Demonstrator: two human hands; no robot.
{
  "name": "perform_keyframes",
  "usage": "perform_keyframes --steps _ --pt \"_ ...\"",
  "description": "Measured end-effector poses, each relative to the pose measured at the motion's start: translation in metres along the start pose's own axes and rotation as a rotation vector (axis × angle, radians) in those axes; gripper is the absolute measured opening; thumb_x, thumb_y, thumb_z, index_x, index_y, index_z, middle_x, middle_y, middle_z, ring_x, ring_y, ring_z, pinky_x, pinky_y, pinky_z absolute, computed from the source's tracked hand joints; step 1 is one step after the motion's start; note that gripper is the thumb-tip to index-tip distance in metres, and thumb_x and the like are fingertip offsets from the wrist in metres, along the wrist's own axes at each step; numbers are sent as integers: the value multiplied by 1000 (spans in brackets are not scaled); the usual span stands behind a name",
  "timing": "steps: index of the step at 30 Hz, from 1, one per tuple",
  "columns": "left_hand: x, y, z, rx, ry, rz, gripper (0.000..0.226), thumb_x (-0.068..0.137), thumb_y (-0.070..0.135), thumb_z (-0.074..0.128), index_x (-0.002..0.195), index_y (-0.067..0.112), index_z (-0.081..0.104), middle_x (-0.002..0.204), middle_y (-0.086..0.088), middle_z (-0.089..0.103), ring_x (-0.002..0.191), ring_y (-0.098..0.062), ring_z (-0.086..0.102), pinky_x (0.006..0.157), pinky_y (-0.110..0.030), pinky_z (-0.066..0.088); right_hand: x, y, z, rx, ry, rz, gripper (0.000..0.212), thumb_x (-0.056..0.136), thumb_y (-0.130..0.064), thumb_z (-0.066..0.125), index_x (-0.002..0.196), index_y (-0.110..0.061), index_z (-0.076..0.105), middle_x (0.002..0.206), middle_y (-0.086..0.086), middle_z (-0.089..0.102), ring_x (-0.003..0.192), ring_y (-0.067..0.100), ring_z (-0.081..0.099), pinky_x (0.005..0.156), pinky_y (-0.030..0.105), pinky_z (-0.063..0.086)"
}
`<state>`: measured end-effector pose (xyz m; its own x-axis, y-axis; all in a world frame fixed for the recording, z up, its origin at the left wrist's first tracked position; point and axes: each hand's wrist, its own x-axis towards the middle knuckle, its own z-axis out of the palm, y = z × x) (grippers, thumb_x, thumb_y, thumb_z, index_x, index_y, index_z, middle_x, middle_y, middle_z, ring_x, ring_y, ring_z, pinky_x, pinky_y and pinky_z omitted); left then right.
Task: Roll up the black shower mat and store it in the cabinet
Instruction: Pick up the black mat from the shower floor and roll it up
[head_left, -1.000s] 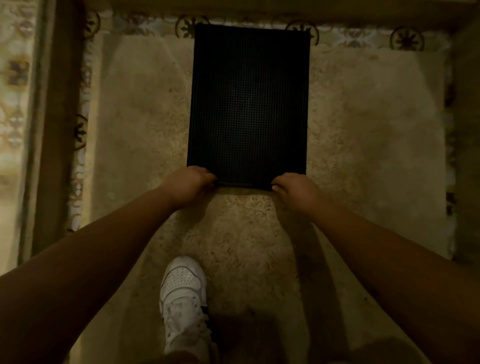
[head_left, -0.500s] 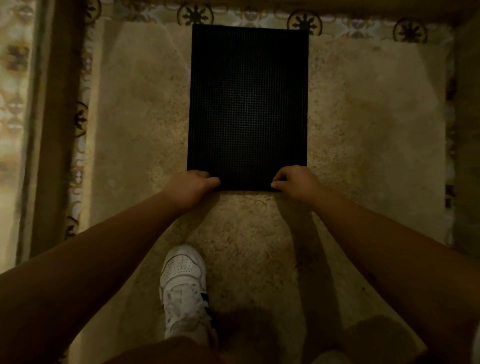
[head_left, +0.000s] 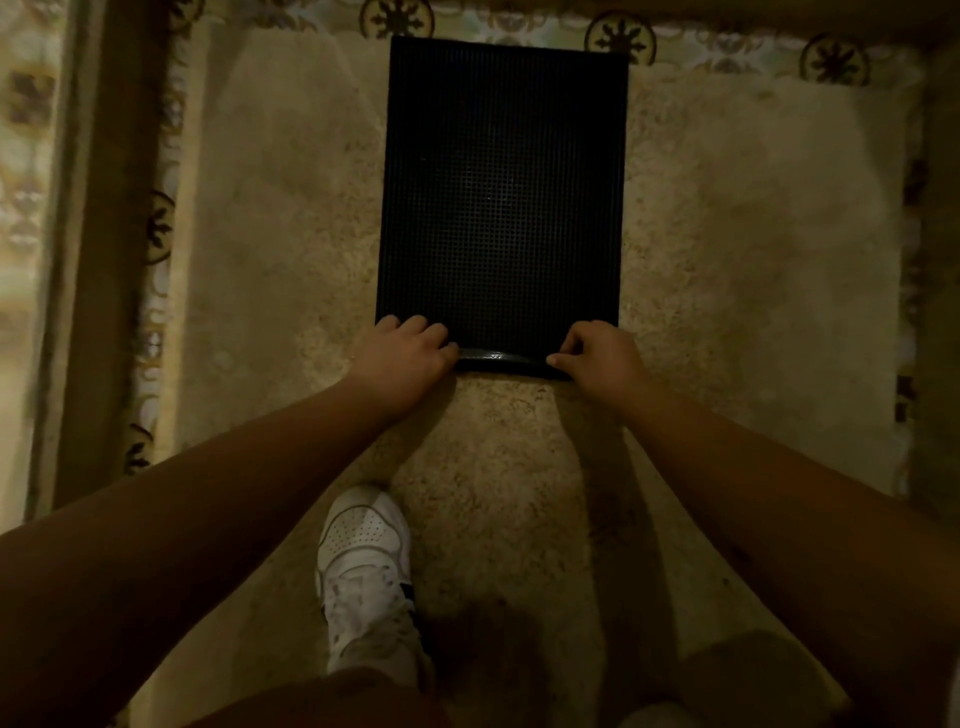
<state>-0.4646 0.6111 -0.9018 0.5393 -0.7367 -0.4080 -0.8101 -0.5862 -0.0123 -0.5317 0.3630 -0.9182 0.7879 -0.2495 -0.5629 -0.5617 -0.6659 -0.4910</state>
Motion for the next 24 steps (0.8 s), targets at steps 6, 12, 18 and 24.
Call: perform_keyframes --steps 6,12,18,24 --pt "-5 7 8 -7 -23 -42 48 91 22 53 138 12 44 121 -9 57 98 -29 57 70 -39 49 -4 3 5 -231 183 -104 18 82 -37 71 89 -21 67 99 1 52 94 21 50 80 39 48" --pt "4 9 -2 -33 -84 -111 38 90 18 54 125 20 39 115 -8 53 98 -29 56 56 -36 39 -11 2 12 -541 195 -352 23 94 -31 53 99 -16 70 92 6 65 87 27 57 71 38 45" --pt "8 12 -7 -57 -104 -143 32 90 15 51 121 18 44 114 -8 55 101 -28 56 59 -35 41 -23 15 4 -688 91 -537 32 79 -22 70 109 -10 68 97 11 67 85 32 61 66 39 50" --pt "6 8 -1 -97 -78 -153 37 89 13 53 125 15 44 114 -8 59 104 -29 57 68 -37 48 -15 -8 -5 -655 -60 -376 32 83 -2 53 114 -12 50 105 10 60 99 30 56 70 39 49"
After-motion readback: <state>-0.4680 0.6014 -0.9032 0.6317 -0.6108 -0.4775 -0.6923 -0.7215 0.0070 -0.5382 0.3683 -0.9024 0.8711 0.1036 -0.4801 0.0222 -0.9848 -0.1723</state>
